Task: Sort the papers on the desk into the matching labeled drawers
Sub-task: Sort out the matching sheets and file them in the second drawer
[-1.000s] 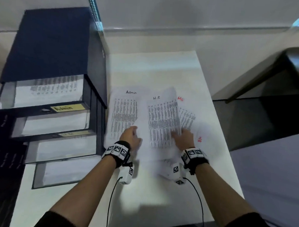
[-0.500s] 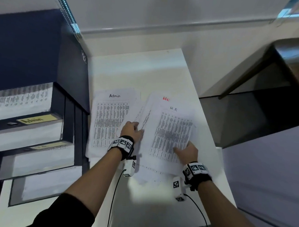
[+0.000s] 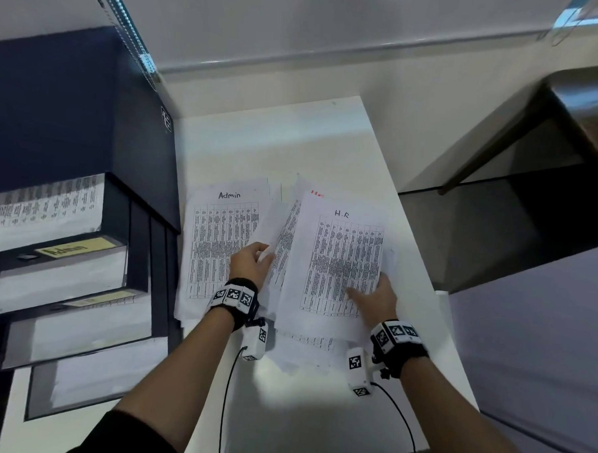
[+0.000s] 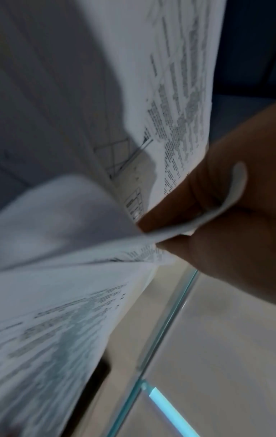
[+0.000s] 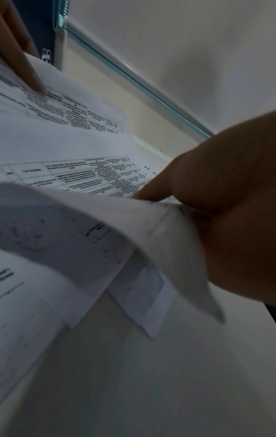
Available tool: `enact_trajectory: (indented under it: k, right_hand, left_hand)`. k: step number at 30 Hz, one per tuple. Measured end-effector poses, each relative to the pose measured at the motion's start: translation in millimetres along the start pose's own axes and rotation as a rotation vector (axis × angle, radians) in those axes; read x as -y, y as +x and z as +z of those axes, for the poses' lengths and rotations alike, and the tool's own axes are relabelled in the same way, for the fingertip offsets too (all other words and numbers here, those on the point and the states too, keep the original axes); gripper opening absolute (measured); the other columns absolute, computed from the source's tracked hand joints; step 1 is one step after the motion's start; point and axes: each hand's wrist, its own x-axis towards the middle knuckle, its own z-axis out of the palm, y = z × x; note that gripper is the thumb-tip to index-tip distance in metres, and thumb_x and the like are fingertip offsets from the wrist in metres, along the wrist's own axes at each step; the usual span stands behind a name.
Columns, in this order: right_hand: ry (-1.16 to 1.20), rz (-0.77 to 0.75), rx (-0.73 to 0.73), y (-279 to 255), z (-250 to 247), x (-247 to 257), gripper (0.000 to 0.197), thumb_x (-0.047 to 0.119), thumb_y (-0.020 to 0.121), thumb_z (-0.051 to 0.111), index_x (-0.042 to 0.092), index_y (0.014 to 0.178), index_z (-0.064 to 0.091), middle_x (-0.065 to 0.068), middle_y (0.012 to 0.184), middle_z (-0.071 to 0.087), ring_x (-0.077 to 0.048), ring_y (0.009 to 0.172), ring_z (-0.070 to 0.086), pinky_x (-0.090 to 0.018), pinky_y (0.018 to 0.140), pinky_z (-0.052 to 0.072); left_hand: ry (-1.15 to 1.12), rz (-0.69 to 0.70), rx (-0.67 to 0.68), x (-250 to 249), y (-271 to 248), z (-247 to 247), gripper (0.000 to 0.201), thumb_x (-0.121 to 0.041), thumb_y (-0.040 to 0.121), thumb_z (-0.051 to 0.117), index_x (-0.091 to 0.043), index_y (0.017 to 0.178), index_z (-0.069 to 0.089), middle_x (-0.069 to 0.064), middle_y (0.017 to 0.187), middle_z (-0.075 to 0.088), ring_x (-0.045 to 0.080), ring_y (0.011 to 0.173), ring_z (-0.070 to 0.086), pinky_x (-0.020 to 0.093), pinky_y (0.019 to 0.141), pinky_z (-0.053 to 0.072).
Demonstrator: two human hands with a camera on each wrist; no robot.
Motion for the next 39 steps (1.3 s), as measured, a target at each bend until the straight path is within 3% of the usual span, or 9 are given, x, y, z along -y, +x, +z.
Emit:
enact_trajectory:
  k: [5,10,13,17,20,22,25,28,39]
  right_hand:
    - [-0.154,0.021,0.236,-4,15,9,0.058,0.024,0.098,0.057,0.007,0.146,0.03,-0.019,0.144,0.048,-0.036,0.129,0.05,-0.041,0.105,0.041]
    - [-0.336,-0.035,0.484,-16,26,16,0.063,0.027,0.1,0.053,0.014,0.151,0.02,-0.017,0.144,0.05,-0.036,0.126,0.054,-0.044,0.107,0.042]
    - [-0.368,-0.077,0.399,-16,27,12,0.066,0.034,0.091,0.066,0.013,0.145,0.033,-0.012,0.139,0.055,-0.031,0.123,0.057,-0.041,0.104,0.046]
    - [-0.193,-0.109,0.124,-11,13,17,0.109,0.052,0.07,0.081,0.011,0.152,0.023,-0.017,0.144,0.041,-0.031,0.128,0.047,-0.048,0.107,0.043]
    - [0.015,-0.129,0.184,-11,6,28,0.121,0.053,0.063,0.086,0.025,0.155,0.013,-0.014,0.153,0.035,-0.032,0.134,0.043,-0.054,0.108,0.041]
    - [0.142,-0.16,0.218,-14,7,40,0.112,0.052,0.065,0.086,0.03,0.152,0.018,-0.011,0.154,0.037,-0.032,0.139,0.04,-0.057,0.108,0.04]
    - [0.25,-0.295,0.158,-30,9,69,0.072,0.017,0.083,0.074,0.009,0.143,0.035,-0.013,0.142,0.051,-0.026,0.13,0.052,-0.054,0.104,0.046]
    - [0.333,-0.47,0.12,-50,9,93,0.037,0.0,0.087,0.064,0.012,0.12,0.053,-0.007,0.118,0.067,-0.022,0.109,0.066,-0.05,0.094,0.054]
    - [0.083,-0.442,0.131,-98,42,87,0.047,0.029,0.089,0.063,0.016,0.134,0.051,-0.006,0.131,0.062,-0.024,0.121,0.057,-0.052,0.105,0.045]
  left_hand:
    - [0.266,-0.027,0.148,7,-2,2,0.036,-0.032,0.099,0.052,-0.001,0.087,0.065,0.014,0.103,0.063,0.023,0.079,0.056,0.026,0.076,0.043]
    - [0.399,-0.101,0.236,-2,-1,0,0.057,-0.059,0.08,0.069,-0.005,0.095,0.058,0.009,0.089,0.058,0.022,0.079,0.055,0.029,0.065,0.043]
    - [0.316,-0.131,0.273,1,-6,-1,0.06,-0.045,0.082,0.075,0.002,0.114,0.057,0.013,0.1,0.063,0.023,0.083,0.057,0.026,0.064,0.043]
    - [0.063,-0.09,0.293,6,-19,-17,0.046,-0.047,0.084,0.071,-0.003,0.091,0.062,0.0,0.06,0.046,0.014,0.045,0.038,0.024,0.049,0.037]
    - [-0.086,-0.012,0.33,2,-31,-41,0.051,-0.06,0.08,0.067,-0.011,0.096,0.067,0.014,0.076,0.07,0.032,0.062,0.065,0.038,0.067,0.059]
    - [-0.126,0.015,0.352,-9,-41,-58,0.057,-0.066,0.079,0.065,-0.011,0.093,0.067,0.016,0.082,0.073,0.031,0.071,0.07,0.048,0.071,0.059]
    - [-0.166,0.092,0.302,-24,-55,-83,0.026,-0.036,0.095,0.061,-0.021,0.075,0.056,-0.014,0.052,0.055,0.003,0.044,0.053,0.016,0.05,0.047]
    - [-0.239,0.187,0.236,-25,-56,-102,0.02,-0.032,0.091,0.067,-0.016,0.103,0.065,-0.015,0.087,0.069,0.002,0.072,0.067,0.013,0.07,0.055]
    - [-0.19,0.213,-0.025,-11,-92,-149,0.04,-0.042,0.093,0.063,-0.011,0.07,0.051,0.001,0.061,0.055,0.008,0.055,0.047,0.02,0.055,0.045]
